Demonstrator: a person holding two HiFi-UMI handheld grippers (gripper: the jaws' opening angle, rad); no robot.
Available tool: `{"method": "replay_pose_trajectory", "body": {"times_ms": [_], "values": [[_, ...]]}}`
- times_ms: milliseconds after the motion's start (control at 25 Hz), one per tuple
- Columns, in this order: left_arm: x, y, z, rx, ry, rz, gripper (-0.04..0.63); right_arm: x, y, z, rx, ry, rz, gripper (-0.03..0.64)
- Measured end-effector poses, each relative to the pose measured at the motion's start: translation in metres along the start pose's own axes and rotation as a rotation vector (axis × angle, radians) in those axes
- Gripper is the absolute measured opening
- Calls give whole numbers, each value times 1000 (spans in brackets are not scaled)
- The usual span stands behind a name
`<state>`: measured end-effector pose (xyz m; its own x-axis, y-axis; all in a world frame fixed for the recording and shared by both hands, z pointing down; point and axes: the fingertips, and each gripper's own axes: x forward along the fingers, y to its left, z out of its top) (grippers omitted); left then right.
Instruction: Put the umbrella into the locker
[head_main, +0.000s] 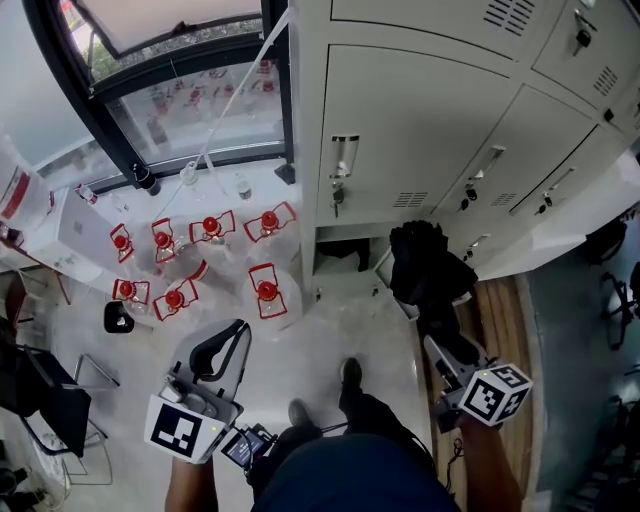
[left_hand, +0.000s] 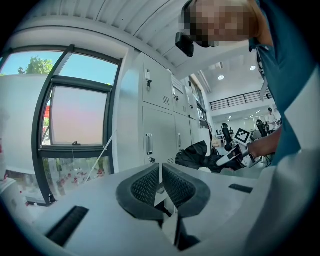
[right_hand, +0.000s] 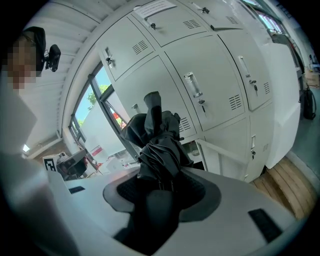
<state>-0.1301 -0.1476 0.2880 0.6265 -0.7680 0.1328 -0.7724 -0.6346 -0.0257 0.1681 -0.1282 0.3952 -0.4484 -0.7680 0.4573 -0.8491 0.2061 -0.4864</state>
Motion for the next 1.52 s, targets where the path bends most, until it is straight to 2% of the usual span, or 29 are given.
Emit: {"method": "replay_pose_trajectory", "body": {"times_ms": [920,1520], "values": [[22,39,-53,-48,91,6,35,89,-27,-40,50,114,-4,204],[42,22,-86,-64,139,5,35,121,-69,-74,85,163,0,204]]}}
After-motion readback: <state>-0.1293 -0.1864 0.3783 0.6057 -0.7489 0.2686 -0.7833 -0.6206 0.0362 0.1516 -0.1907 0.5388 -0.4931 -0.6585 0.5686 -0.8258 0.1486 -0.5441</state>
